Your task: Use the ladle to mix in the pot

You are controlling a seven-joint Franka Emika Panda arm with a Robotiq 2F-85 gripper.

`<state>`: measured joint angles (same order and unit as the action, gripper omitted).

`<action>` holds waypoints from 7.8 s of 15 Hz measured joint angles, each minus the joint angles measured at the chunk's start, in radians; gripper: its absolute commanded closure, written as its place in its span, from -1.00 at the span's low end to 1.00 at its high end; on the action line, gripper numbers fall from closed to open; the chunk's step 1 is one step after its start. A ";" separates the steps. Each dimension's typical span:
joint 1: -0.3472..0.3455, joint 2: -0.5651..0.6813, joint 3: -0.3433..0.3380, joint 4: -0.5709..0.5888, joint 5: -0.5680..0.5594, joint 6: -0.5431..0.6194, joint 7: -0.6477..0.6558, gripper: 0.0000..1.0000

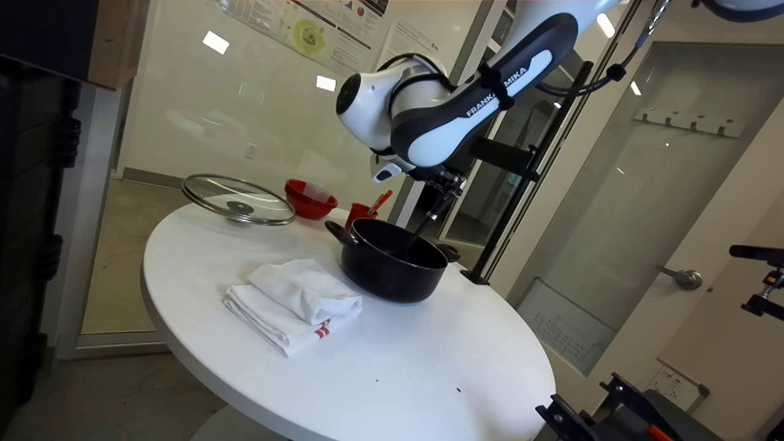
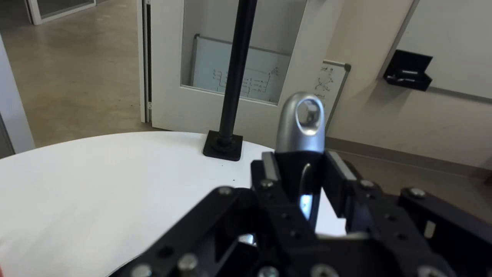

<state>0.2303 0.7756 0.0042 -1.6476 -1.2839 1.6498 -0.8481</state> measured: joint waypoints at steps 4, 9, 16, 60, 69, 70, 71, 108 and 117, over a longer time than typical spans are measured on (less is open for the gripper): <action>-0.009 0.039 0.000 -0.002 -0.052 -0.104 0.028 0.83; -0.042 0.041 -0.001 0.008 -0.078 -0.174 0.055 0.83; -0.044 0.097 0.015 0.095 -0.095 -0.183 0.203 0.83; 0.025 0.080 0.152 0.073 -0.111 -0.110 0.102 0.83; -0.028 0.073 0.097 0.035 -0.111 -0.129 0.102 0.83; -0.041 0.072 0.086 0.035 -0.111 -0.134 0.102 0.83; -0.054 0.072 0.075 0.035 -0.111 -0.138 0.103 0.83; 0.048 0.085 0.064 0.036 -0.307 -0.276 0.266 0.83; 0.068 0.127 0.088 -0.030 -0.333 -0.323 0.255 0.83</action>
<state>0.2981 0.9028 0.0920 -1.6780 -1.6165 1.3267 -0.5932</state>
